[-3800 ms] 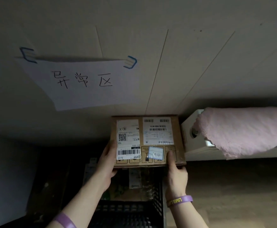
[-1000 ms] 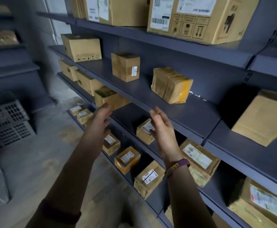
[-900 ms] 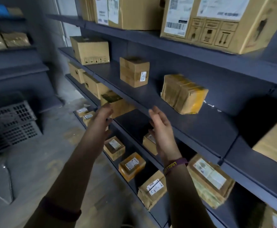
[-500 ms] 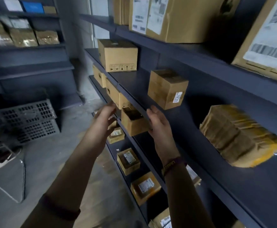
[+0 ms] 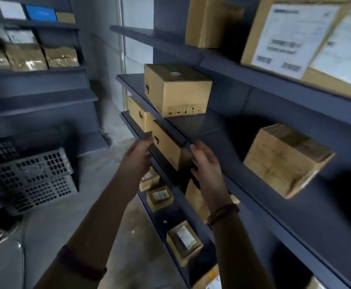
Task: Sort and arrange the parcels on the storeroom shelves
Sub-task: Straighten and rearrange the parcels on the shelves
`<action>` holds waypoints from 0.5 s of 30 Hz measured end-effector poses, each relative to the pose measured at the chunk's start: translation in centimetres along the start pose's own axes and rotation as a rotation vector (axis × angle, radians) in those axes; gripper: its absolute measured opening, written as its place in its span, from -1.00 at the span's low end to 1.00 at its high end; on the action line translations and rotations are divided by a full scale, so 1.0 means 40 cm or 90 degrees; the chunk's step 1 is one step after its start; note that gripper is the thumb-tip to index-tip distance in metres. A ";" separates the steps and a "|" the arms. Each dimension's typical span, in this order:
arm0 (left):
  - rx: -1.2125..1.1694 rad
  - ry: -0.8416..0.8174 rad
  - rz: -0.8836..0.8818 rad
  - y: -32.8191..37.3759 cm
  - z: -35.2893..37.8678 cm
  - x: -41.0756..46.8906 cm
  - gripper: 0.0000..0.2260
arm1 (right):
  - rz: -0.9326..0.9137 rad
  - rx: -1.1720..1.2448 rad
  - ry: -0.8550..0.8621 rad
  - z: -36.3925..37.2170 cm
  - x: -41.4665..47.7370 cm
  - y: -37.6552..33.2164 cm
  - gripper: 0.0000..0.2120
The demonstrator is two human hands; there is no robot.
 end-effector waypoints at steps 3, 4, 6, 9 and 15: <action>0.006 -0.009 0.002 0.060 -0.062 0.141 -0.88 | -0.009 0.001 0.018 0.126 0.098 -0.004 -0.64; 0.005 -0.009 -0.004 0.073 -0.080 0.188 -0.87 | -0.013 -0.002 0.026 0.159 0.128 -0.004 -0.63; 0.007 -0.008 -0.022 0.089 -0.113 0.274 -0.86 | -0.017 -0.007 0.050 0.211 0.182 -0.006 -0.57; 0.008 -0.036 -0.022 0.107 -0.144 0.385 -0.83 | -0.031 -0.012 0.079 0.266 0.270 -0.011 -0.65; 0.038 -0.080 -0.034 0.104 -0.161 0.643 -0.83 | -0.067 -0.002 0.133 0.331 0.469 0.000 -0.61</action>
Point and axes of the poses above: each hand's wrist, its own x-axis towards the middle knuckle, its own z-axis out of the palm, y = z × x, the point moved 6 cm from there along x, towards the middle knuckle, and after that the axes turned 4 degrees about y, right-handed, at the moved point
